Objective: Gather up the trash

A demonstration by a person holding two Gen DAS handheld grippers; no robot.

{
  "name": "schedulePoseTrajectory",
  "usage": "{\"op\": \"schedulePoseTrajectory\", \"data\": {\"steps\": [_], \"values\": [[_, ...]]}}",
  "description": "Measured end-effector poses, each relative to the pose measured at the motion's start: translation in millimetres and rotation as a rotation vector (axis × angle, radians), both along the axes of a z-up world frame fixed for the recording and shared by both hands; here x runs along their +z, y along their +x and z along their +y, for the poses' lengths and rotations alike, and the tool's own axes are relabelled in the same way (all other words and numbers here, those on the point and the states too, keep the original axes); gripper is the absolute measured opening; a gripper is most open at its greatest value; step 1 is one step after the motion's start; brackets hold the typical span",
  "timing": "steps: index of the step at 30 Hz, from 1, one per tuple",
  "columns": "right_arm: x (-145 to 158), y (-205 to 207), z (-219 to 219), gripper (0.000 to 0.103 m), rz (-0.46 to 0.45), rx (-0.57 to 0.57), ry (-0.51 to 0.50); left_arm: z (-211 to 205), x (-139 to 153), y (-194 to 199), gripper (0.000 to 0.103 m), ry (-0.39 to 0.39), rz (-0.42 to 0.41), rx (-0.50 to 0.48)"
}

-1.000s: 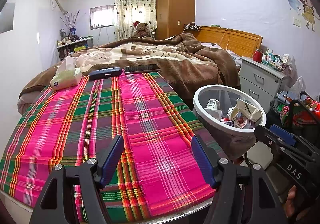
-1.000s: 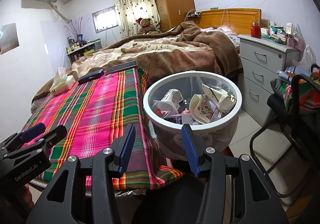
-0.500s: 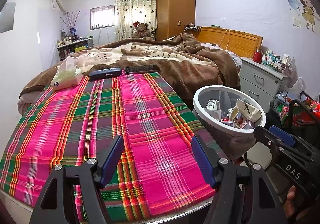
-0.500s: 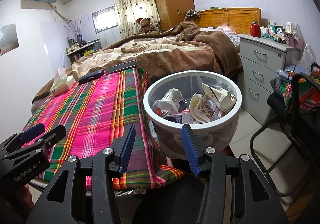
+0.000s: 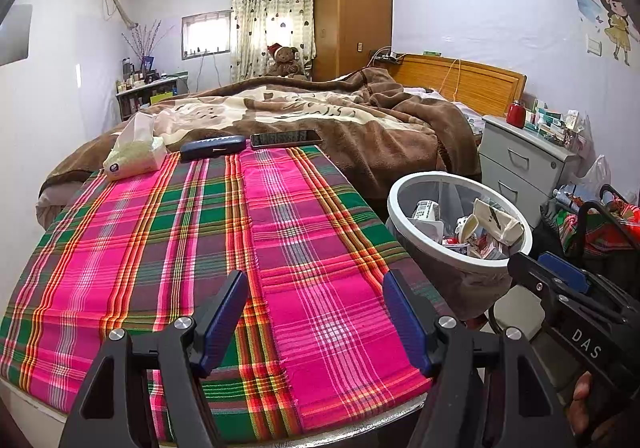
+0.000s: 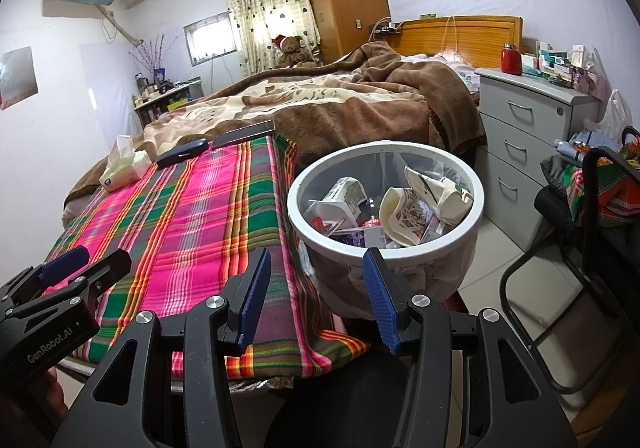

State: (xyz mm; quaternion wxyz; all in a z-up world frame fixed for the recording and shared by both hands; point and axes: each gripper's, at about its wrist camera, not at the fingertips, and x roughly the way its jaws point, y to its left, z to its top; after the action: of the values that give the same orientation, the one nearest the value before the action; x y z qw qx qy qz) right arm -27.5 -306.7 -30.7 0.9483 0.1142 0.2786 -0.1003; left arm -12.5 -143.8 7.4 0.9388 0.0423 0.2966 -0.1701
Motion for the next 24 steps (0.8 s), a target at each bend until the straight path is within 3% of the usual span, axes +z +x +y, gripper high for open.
{"op": "schedulePoseTrajectory", "data": {"steps": [24], "values": [[0.6,-0.2,2.7,0.049,-0.003,-0.002,-0.001,0.7,1.4,-0.4,0.07,-0.001,0.001,0.002]]}}
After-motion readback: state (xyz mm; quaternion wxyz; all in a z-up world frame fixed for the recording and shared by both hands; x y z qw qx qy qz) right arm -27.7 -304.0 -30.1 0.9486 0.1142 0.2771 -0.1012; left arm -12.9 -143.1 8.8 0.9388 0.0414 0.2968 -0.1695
